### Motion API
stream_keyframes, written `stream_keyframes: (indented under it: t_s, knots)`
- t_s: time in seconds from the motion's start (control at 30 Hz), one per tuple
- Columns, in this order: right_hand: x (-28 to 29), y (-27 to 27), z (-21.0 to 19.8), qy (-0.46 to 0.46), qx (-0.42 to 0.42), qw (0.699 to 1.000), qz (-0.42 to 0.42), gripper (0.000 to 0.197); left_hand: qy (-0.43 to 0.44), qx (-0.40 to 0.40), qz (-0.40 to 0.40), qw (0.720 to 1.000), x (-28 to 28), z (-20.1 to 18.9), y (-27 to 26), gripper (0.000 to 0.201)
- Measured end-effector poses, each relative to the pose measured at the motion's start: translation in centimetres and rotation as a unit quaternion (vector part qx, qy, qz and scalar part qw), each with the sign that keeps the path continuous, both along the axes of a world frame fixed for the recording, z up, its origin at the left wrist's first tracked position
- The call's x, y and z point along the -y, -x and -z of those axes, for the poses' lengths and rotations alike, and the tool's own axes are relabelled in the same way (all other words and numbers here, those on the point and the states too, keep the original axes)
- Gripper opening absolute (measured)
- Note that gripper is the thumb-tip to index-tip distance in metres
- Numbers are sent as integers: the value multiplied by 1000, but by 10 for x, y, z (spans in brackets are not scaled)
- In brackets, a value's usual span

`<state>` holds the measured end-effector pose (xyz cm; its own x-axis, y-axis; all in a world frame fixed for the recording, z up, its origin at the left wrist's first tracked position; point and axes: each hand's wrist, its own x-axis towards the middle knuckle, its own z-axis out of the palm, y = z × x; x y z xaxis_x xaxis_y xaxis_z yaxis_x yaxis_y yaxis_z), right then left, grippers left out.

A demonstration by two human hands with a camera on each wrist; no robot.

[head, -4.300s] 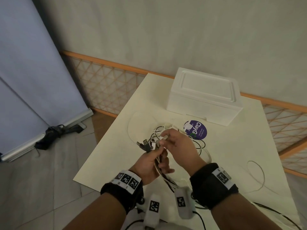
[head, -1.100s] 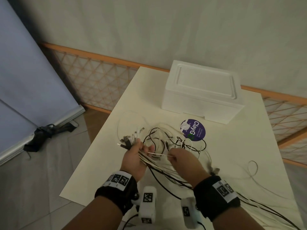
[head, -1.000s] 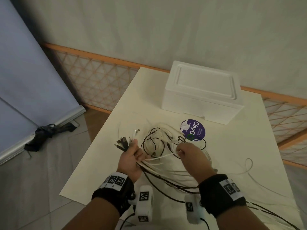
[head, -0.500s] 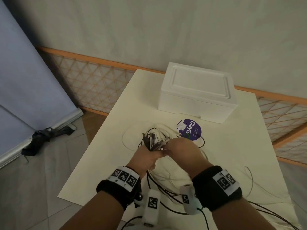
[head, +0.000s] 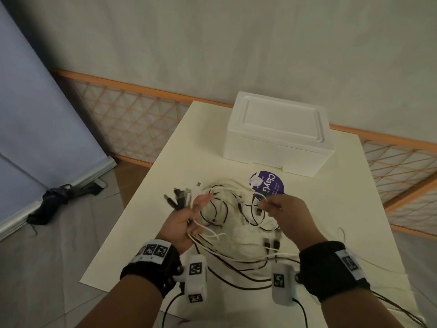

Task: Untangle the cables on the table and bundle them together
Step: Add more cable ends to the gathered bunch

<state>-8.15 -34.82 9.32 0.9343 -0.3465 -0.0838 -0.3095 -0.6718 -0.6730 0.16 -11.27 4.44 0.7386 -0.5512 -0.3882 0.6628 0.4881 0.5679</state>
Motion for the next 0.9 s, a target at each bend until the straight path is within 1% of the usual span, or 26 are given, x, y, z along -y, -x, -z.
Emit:
stream_keyframes:
  t_s: [0.03, 0.07, 0.1, 0.17, 0.2, 0.23, 0.3, 0.33, 0.37, 0.4, 0.43, 0.47, 0.5, 0.53, 0.57, 0.6, 0.63, 0.67, 0.7, 0.73, 0.77, 0.83, 0.9]
  knots:
    - [-7, -3, -5, -31, 14, 999, -2, 13, -6, 11, 33, 999, 6, -3, 4, 43]
    - [-15, -7, -9, -57, 24, 998, -9, 13, -27, 29, 60, 997, 14, -7, 6, 45]
    - [-22, -10, -14, -83, 30, 996, -18, 14, -56, 55, 78, 994, 22, -10, 8, 41]
    - [-34, -14, -22, -148, 53, 987, -26, 13, -129, 110, 102, 980, 37, -17, 12, 23]
    - [-38, -15, -27, -183, 76, 980, -23, 13, -164, 133, 107, 972, 43, -16, 13, 20]
    - [-40, -15, -32, -222, 104, 969, -13, 12, -193, 154, 108, 963, 47, -14, 12, 22]
    - [-39, -15, -36, -301, 142, 943, 14, 6, -230, 166, 91, 955, 49, -12, 11, 18]
    - [-36, -16, -34, -326, 145, 934, 16, 11, -231, 156, 79, 957, 48, -12, 10, 13]
    - [-32, -19, -26, -327, 136, 935, 4, 21, -221, 142, 67, 963, 48, -14, 9, 10]
    - [-29, -22, -18, -280, 105, 954, -19, 30, -201, 127, 57, 970, 48, -16, 9, 11]
    - [-29, -25, -10, -198, 59, 977, -60, 38, -174, 116, 45, 977, 49, -18, 8, 16]
    - [-31, -27, -1, -101, 7, 988, -116, 39, -140, 104, 33, 984, 50, -22, 8, 21]
    - [-35, -30, 8, -8, -26, 985, -172, 33, -109, 94, 18, 989, 50, -25, 6, 22]
    - [-39, -31, 13, 55, -39, 977, -203, 21, -83, 85, 6, 993, 50, -27, 4, 17]
    - [-43, -32, 17, 80, -25, 974, -212, 12, -72, 89, -1, 993, 49, -29, 3, 13]
    - [-47, -32, 16, 71, -3, 978, -194, 12, -76, 95, 1, 993, 47, -29, 2, 16]
    - [-49, -33, 13, 27, 22, 987, -158, 11, -97, 104, 9, 990, 45, -26, 0, 18]
    - [-50, -35, 6, -48, 49, 992, -111, 10, -122, 111, 18, 986, 43, -24, 0, 18]
    - [-51, -36, -2, -134, 76, 986, -70, 11, -153, 117, 26, 981, 40, -18, 0, 24]
    - [-53, -37, -13, -216, 103, 970, -36, 12, -180, 122, 38, 975, 38, -13, 1, 29]
    - [-54, -36, -24, -274, 130, 953, -11, 13, -206, 134, 52, 968, 37, -7, 2, 27]
    - [-56, -34, -45, -340, 182, 922, 13, 12, -244, 175, 79, 951, 37, 2, 4, 13]
    - [-57, -31, -61, -381, 227, 896, 30, 11, -286, 209, 84, 931, 39, 10, 3, 10]
